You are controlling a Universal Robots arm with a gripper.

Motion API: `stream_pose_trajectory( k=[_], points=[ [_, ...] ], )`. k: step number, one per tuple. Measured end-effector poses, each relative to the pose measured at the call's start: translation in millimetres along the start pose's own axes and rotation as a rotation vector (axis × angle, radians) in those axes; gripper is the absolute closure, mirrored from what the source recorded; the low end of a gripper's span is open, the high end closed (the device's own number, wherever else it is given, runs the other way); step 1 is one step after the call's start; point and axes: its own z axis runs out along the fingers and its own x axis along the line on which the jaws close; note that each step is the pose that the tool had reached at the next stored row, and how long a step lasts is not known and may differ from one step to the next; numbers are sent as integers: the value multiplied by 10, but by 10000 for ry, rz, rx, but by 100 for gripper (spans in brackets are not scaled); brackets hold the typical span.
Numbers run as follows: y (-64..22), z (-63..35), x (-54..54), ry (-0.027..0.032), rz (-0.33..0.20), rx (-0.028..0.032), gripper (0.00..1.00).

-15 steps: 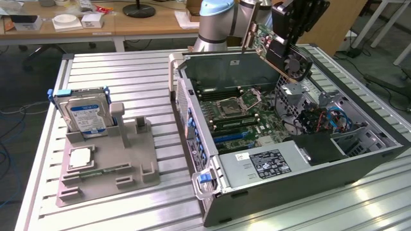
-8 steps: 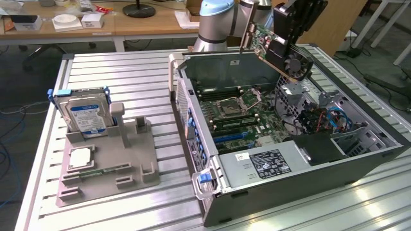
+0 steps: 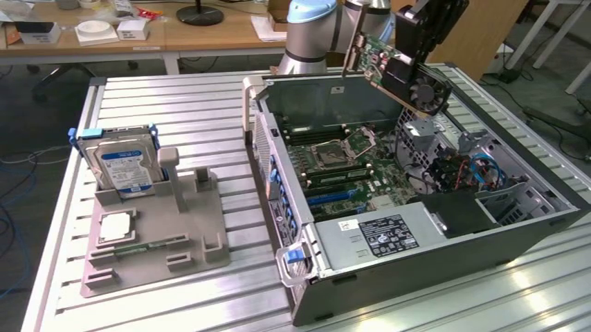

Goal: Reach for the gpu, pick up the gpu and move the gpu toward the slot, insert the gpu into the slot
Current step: 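Insert the gpu into the slot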

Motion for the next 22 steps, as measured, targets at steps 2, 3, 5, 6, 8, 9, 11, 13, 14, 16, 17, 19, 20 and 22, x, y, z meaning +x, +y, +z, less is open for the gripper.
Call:
stream_pose_trajectory(
  k=[2,3,5,6,8,9,11,13,14,16,17,19,20,22],
  points=[
    [-2,0,1,4,-133,0,74],
    [-3,0,2,5,-207,-1,74],
    [-4,0,2,11,-366,0,74],
    [-4,0,2,14,-448,0,74],
    [-4,0,3,18,-606,0,74],
    [-5,0,3,21,-691,0,74],
    [-5,0,3,26,-856,0,74],
    [-6,0,4,30,-1014,-1,74],
    [-7,0,4,32,-1092,-1,74],
    [-8,0,4,37,-1255,-1,74],
    [-8,0,5,40,-1337,-1,74],
    [-9,0,5,45,-1504,-1,74],
    [-9,-1,5,48,-1590,0,74],
    [-10,-1,6,55,-1796,0,74]
  ],
)
